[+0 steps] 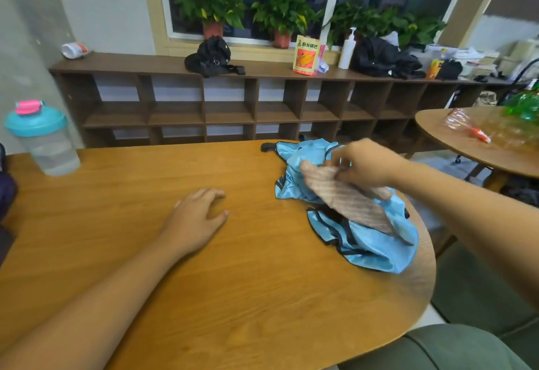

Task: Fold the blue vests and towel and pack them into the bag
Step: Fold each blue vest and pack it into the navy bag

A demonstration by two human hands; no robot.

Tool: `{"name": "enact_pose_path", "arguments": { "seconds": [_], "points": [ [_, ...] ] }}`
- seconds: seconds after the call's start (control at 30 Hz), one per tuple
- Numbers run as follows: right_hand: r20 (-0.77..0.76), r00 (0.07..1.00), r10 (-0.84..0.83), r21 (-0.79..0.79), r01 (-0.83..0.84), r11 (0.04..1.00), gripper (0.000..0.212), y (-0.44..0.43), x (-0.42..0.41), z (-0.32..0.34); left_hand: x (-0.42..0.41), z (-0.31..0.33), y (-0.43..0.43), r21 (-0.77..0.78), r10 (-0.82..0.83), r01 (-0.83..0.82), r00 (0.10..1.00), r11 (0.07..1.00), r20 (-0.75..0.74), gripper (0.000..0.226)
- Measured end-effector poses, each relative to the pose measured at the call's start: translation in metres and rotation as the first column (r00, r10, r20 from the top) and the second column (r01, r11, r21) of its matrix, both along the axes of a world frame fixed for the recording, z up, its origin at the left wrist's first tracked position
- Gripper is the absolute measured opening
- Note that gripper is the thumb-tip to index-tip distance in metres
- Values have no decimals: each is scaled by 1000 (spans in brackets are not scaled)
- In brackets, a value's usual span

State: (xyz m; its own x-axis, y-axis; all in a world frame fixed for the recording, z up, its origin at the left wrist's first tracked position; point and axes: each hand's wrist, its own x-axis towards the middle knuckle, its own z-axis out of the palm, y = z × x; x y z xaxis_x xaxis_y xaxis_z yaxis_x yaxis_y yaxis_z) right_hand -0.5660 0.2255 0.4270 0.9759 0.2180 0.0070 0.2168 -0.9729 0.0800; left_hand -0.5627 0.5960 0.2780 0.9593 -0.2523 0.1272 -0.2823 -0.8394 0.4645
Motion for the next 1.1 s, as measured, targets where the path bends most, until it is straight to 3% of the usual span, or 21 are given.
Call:
{"name": "enact_pose_path", "arguments": {
  "seconds": [0.2, 0.47, 0.63, 0.77, 0.83, 1.0, 1.1],
  "points": [
    [274, 959, -67, 144, 28, 989, 15, -17, 39, 45, 3, 7, -6, -50, 13, -14, 1000, 999, -27, 36],
    [253, 930, -267, 469, 124, 875, 17, -17, 81, 67, 2, 7, -21, -124, -75, 69, 996, 990, -44, 26],
    [310, 909, -280, 342, 168, 924, 27, -15, 93, 42, 2, 2, -19, -133, -64, 60, 998, 989, -21, 23],
    [-64, 984, -163, 65, 168, 984, 31, -14, 87, -7, -1, 0, -19, -121, -58, 56, 998, 991, -13, 25],
    [-181, 973, -142, 65, 156, 986, 35, -18, 81, -17, -1, -1, -20, -115, -53, 52, 999, 992, -5, 25],
    [-22, 985, -169, 238, 169, 956, 52, -31, 60, -8, -1, 0, -20, -114, -57, 55, 998, 992, -18, 23],
    [-39, 979, -201, 151, 205, 967, 66, -28, 32, -2, -1, 4, -23, -99, -52, 48, 998, 994, -36, 24]
  ]
}}
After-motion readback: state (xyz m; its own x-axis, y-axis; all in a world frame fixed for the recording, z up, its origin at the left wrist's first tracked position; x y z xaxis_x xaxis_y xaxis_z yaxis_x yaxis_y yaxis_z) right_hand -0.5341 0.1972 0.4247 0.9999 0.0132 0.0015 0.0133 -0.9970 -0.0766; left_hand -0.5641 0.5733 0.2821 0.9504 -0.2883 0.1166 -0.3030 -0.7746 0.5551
